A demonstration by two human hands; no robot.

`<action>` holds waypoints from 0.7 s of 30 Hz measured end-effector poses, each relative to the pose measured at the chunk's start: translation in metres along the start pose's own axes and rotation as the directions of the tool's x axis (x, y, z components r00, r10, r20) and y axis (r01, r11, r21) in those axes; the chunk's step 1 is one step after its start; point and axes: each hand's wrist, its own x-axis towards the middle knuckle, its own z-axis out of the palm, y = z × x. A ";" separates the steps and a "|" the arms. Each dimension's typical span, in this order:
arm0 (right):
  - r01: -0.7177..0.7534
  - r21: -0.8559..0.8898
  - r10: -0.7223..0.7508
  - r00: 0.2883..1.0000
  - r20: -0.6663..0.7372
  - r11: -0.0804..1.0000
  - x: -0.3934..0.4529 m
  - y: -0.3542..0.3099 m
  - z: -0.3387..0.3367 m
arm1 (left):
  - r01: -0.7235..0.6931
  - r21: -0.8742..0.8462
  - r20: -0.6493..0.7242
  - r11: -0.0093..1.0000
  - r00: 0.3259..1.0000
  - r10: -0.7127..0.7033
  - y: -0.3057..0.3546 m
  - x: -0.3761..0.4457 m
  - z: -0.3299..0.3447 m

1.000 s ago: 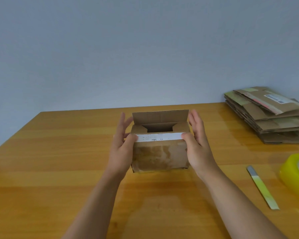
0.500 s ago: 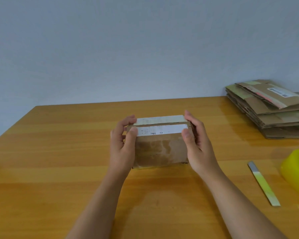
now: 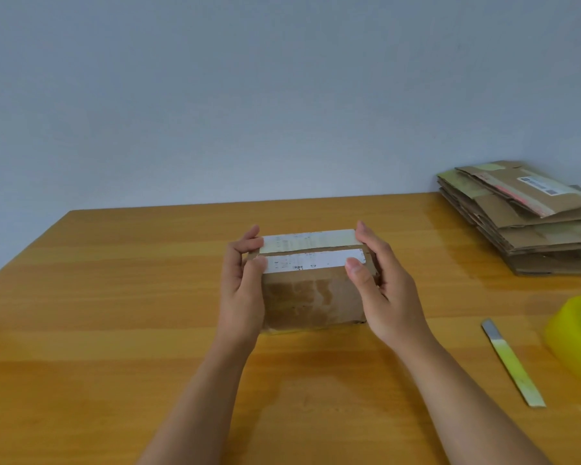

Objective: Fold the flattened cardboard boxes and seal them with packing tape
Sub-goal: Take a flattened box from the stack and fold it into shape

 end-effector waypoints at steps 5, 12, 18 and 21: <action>0.067 -0.070 -0.071 0.996 -0.052 0.995 0.003 0.000 -0.004 | -0.014 0.007 -0.015 1.000 1.000 0.014 0.000 0.001 0.001; 0.149 -0.168 -0.136 0.987 0.087 0.974 0.000 0.002 -0.009 | -0.014 0.004 -0.037 1.000 0.999 0.015 0.002 0.001 0.003; 0.218 -0.205 -0.217 0.976 0.031 0.954 -0.002 -0.001 -0.014 | -0.057 -0.002 -0.075 0.998 0.996 0.057 0.004 -0.004 0.008; 0.185 -0.146 -0.184 0.983 0.022 0.972 -0.004 -0.007 -0.018 | -0.060 0.050 -0.061 0.997 0.996 0.063 0.003 -0.006 0.009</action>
